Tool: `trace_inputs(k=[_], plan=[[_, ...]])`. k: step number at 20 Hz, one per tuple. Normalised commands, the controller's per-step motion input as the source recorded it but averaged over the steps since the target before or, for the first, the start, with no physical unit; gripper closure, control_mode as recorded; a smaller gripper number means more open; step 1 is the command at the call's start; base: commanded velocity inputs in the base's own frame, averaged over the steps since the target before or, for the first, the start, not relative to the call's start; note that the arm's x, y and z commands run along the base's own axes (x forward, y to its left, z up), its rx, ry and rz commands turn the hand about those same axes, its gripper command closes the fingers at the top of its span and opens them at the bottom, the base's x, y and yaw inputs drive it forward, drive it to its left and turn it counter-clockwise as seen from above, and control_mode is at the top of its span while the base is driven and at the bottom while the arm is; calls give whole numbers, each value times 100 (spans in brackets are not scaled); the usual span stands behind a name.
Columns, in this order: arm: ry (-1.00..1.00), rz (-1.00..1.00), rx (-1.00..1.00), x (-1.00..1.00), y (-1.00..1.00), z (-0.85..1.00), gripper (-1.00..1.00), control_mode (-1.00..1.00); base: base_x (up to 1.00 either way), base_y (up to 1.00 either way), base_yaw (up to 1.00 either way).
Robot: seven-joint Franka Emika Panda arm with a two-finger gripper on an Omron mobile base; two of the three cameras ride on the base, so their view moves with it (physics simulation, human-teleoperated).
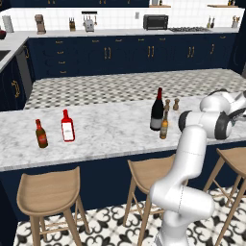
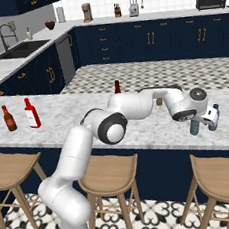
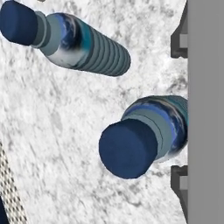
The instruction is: Move the plastic bottles in the middle to the plastics group, and the glass bottles in the middle to the glass group.
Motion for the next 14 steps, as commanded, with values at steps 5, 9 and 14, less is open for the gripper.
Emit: trace_inputs(k=[5,9,14], plan=[[-2,0,0,-41,16,3,-100,-100,0,0,0],[-4,0,0,-51,56,9,-100,-100,0,0,0],[0,3,0,-56,65,4,-100,-100,0,0,0]])
